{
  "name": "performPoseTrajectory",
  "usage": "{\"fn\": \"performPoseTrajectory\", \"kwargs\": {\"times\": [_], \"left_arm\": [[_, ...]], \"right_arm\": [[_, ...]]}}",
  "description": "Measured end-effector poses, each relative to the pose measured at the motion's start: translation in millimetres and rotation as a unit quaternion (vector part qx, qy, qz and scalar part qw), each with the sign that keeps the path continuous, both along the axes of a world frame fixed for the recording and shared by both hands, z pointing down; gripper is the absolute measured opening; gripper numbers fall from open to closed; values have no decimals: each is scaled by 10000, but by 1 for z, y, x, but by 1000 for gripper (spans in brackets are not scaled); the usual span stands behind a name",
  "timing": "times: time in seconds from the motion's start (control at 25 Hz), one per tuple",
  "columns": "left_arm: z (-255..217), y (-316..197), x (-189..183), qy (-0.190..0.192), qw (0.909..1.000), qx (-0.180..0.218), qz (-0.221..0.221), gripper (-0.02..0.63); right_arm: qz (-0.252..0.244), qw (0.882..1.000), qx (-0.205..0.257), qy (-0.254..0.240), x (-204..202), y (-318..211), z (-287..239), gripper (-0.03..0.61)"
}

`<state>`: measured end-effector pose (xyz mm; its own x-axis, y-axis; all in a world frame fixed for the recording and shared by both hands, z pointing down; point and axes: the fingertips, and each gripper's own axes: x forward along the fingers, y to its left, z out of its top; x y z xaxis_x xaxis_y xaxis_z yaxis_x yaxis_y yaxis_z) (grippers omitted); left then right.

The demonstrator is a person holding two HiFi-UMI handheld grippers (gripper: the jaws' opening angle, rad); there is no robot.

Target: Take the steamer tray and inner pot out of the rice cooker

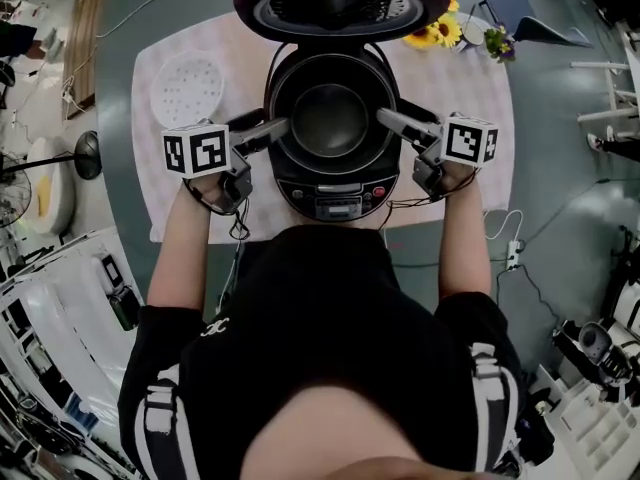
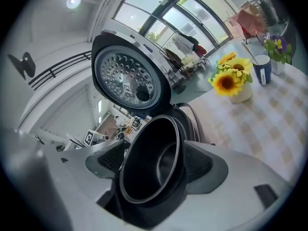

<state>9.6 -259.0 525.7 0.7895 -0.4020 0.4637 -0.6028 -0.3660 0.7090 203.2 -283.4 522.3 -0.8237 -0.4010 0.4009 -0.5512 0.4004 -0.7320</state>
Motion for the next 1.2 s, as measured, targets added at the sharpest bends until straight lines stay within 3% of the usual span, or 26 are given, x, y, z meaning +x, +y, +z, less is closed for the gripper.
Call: {"fn": "performPoseTrajectory", "kwargs": {"times": [0.32,0.52,0.6,0.76,0.84,1.04,1.12,1.2], "left_arm": [[-1,-2,5,439,9988,-227,-42,301],[6,-11,5,508,9975,-467,-140,294],[8,-9,4,426,9974,-515,-264,268],[11,-7,6,142,9977,-495,-451,253],[16,-10,5,-76,9975,-512,-480,231],[26,-12,-5,-687,9945,-512,-598,72],[29,-12,-8,-806,9938,-475,-598,23],[31,-12,-8,-815,9940,-452,-567,23]], "right_arm": [[-64,9983,-309,-492,-3,0,-1,380],[-7,9979,-438,-470,-5,-10,7,357],[195,9977,-604,-242,-1,-11,11,302],[278,9971,-682,209,3,-8,17,265],[278,9966,-710,328,4,-11,22,206],[481,9928,-591,926,13,-14,31,22],[478,9921,-555,1015,14,-15,34,17],[393,9916,-552,1105,14,-15,36,17]]}}
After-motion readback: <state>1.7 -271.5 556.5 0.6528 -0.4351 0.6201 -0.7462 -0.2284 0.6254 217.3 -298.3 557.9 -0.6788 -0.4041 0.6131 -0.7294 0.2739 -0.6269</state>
